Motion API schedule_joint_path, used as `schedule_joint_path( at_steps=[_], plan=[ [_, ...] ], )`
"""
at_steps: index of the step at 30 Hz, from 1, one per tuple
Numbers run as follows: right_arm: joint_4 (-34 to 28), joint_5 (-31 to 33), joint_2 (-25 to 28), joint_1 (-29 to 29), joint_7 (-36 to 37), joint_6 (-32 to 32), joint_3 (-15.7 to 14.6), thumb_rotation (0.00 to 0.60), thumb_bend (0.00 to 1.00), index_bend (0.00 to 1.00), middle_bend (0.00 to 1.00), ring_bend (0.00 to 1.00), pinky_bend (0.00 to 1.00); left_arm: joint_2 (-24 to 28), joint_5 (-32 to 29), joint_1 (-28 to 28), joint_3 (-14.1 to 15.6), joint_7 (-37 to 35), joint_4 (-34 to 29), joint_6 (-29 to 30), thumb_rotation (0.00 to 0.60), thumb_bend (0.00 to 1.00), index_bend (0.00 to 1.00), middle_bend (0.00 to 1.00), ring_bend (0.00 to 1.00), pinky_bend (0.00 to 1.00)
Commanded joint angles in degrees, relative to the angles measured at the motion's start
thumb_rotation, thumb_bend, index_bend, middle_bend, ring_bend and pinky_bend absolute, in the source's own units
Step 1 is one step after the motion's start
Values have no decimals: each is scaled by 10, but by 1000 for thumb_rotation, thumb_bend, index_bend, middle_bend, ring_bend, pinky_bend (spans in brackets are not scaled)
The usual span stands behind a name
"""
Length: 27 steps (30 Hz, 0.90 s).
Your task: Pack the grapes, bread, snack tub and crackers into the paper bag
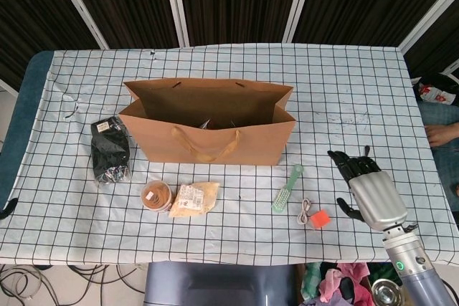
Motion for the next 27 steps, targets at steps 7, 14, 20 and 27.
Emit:
schedule_joint_path(
  at_steps=[7, 14, 20, 27],
  plan=[
    [120, -36, -91, -110, -9, 114, -34, 600, 249, 10, 79, 202, 194, -4, 121, -22, 55, -88, 8, -29, 600, 182, 86, 65, 0, 83],
    [200, -40, -128, -156, 38, 155, -32, 600, 246, 10, 78, 201, 194, -40, 154, -54, 64, -40, 8, -71, 600, 106, 82, 60, 0, 78],
    [244, -25, -132, -173, 101, 159, -17, 600, 246, 10, 76, 200, 194, -83, 145, -103, 55, 22, -14, -149, 600, 53, 70, 50, 0, 70],
    [279, -18, -130, -179, 154, 138, -2, 600, 247, 10, 75, 200, 194, -161, 113, -153, 29, 104, -12, -210, 600, 23, 63, 44, 0, 62]
  ],
)
